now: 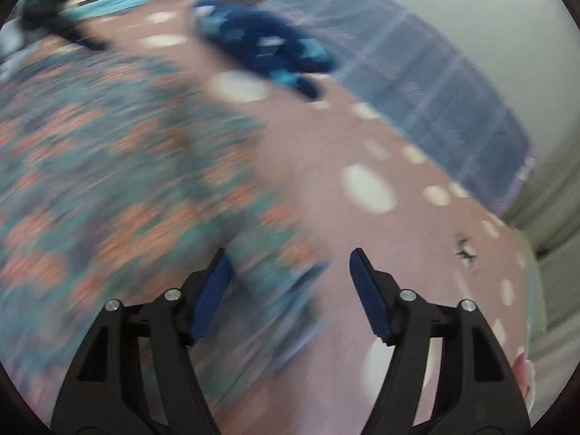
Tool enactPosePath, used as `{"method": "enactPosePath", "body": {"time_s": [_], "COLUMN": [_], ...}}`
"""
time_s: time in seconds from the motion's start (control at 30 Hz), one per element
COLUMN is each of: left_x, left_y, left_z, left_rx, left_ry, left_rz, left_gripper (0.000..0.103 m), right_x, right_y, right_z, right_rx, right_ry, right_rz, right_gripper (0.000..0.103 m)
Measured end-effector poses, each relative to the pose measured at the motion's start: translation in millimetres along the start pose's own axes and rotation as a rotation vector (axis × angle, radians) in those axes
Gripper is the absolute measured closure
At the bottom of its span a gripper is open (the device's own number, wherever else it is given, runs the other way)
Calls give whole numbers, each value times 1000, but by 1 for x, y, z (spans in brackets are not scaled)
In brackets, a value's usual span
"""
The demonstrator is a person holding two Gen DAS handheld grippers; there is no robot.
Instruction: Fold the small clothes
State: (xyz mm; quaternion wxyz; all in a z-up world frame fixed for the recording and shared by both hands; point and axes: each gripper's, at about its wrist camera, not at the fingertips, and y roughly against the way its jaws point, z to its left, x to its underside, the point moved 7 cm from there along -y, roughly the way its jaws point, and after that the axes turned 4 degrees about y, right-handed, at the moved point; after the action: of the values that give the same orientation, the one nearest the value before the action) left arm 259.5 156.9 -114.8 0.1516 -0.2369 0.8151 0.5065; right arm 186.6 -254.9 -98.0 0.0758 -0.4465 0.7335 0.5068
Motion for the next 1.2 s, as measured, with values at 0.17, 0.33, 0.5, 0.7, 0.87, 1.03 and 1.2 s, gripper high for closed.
{"method": "enactPosePath", "body": {"time_s": [0.17,0.33,0.5,0.7,0.87,1.03,1.2], "left_x": [-2,4,1,-18,0,31,86], "left_y": [17,-1,-4,44,32,48,61], "left_z": [-4,-4,-3,-17,-4,-39,-130], "left_rx": [51,4,-61,-188,-126,-72,99], "left_ry": [-15,-46,-34,-152,-101,-187,-365], "left_rz": [-37,19,-10,-195,-133,-123,-89], "left_gripper": [103,60,103,103,103,80,66], "right_x": [8,29,25,2,22,51,88], "right_y": [-31,-32,-45,-23,-48,-8,50], "right_z": [-84,-73,-60,-62,-59,-52,-39], "right_rx": [-161,-403,-528,-368,-412,-418,-455], "right_ry": [-593,-694,-748,-710,-766,-783,-797], "right_rz": [34,46,39,2,63,30,-3], "right_gripper": [66,58,59,101,84,79,78]}}
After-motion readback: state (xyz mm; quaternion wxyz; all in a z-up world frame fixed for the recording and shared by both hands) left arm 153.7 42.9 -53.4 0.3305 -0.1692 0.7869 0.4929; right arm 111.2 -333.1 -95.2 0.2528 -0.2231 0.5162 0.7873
